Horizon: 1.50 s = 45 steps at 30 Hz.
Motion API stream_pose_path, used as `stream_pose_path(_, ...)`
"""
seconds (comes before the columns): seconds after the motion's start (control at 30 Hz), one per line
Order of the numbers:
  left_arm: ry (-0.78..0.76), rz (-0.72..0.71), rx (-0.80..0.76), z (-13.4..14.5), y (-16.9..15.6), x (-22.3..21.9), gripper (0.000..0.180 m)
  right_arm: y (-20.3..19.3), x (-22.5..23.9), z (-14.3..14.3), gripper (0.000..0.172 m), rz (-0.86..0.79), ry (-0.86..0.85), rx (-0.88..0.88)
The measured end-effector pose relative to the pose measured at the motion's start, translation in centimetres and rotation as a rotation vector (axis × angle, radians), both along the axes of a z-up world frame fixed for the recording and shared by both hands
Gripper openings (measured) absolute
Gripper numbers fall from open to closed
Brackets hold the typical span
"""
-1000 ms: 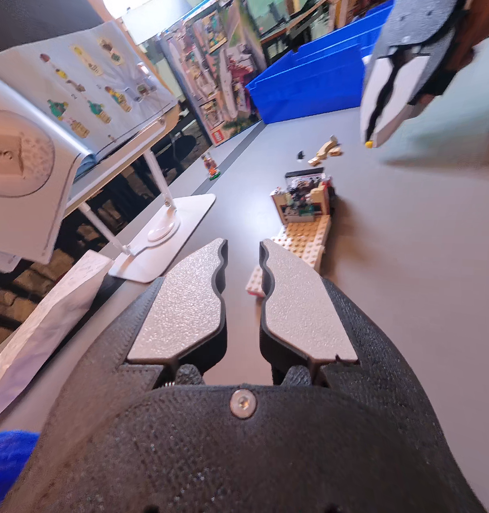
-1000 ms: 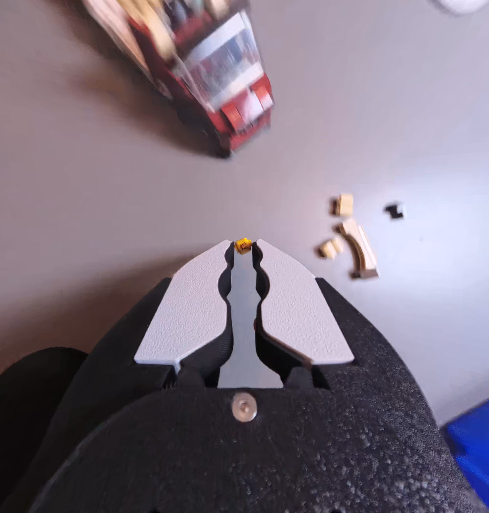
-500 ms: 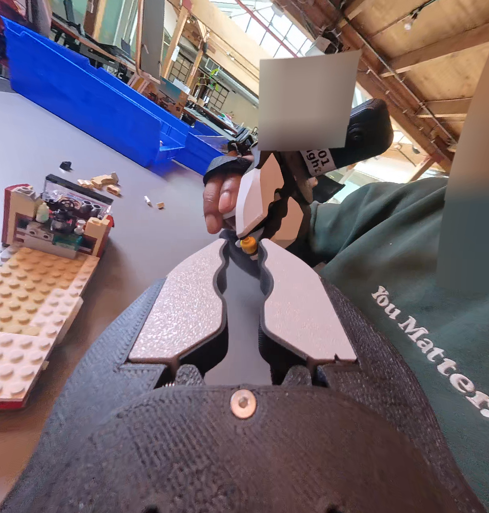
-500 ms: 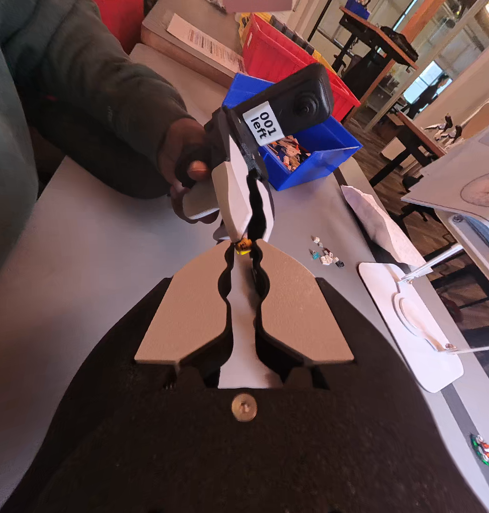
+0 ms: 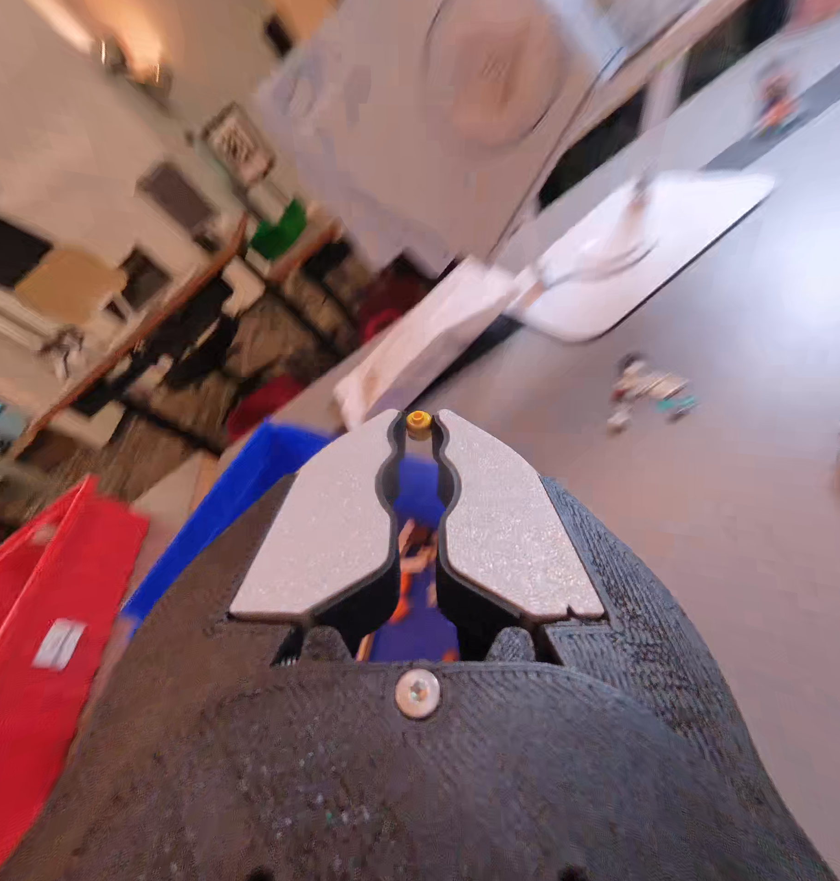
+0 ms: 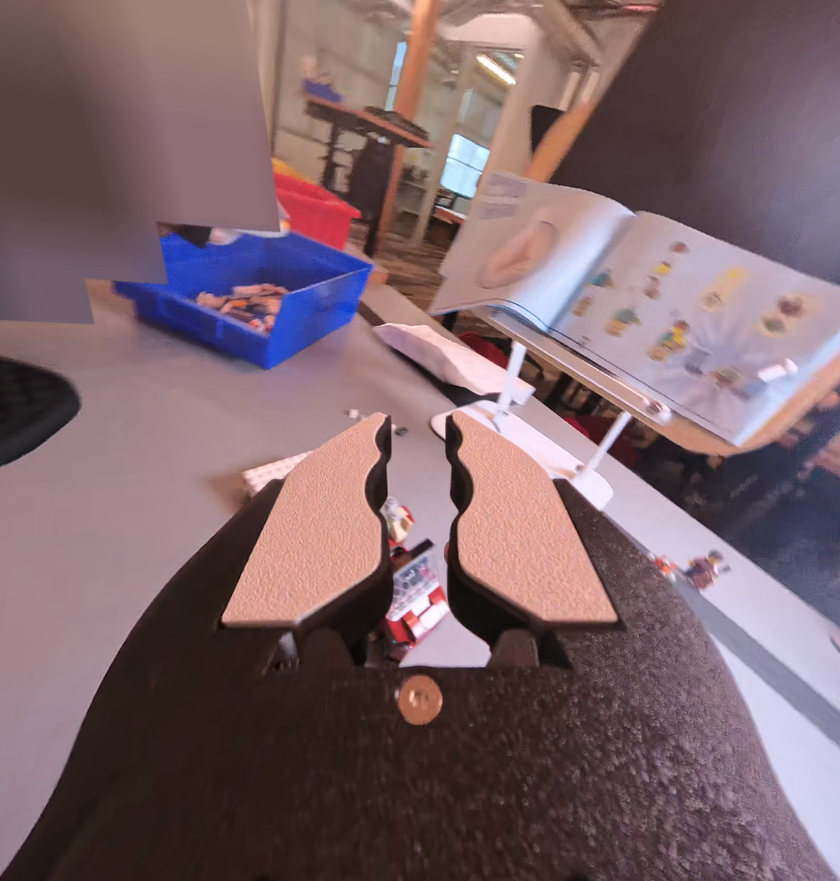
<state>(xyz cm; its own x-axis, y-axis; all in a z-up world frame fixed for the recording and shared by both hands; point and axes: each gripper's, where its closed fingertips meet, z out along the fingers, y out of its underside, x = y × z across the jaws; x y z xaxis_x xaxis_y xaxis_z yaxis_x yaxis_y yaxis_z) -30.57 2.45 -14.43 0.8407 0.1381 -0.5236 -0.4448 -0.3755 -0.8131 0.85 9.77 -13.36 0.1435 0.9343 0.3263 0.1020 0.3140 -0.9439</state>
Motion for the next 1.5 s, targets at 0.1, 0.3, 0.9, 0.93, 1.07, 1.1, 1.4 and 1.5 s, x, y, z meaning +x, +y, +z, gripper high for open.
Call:
stream_pose_path(0.1,-0.11,0.184,-0.222,-4.1,-2.3,-6.1,0.011,3.0,0.7,-0.3,0.022,-0.087,0.031,-0.112)
stream_pose_path(0.3,-0.198,0.31,-0.403,-8.9,-4.1,-8.5,0.084,3.9,0.6,-2.0,0.022,-0.108,-0.006,-0.172)
stream_pose_path(0.9,-0.195,-0.413,0.574,7.6,-3.5,6.6,0.0,4.9,0.6,-2.6,0.024,-0.159,0.005,-0.189)
stream_pose_path(0.93,-0.23,-0.45,0.581,7.5,-3.4,7.6,0.0,4.9,0.6,-2.7,0.025,-0.162,0.003,-0.189)
stream_pose_path(1.07,-0.347,-0.537,0.546,5.0,-2.2,10.8,0.0,5.0,0.5,-3.1,0.025,-0.17,-0.004,-0.181)
stream_pose_path(1.1,-0.394,-0.563,0.533,4.2,-1.8,11.7,0.0,5.0,0.5,-3.2,0.025,-0.171,-0.003,-0.182)
stream_pose_path(1.4,-0.521,-0.651,0.323,-2.0,1.4,15.7,0.0,5.4,0.3,-4.8,0.027,-0.195,-0.018,-0.176)
stream_pose_path(1.5,-0.491,-0.633,0.306,-2.6,1.6,15.3,0.0,5.4,0.3,-5.2,0.028,-0.19,-0.017,-0.191)
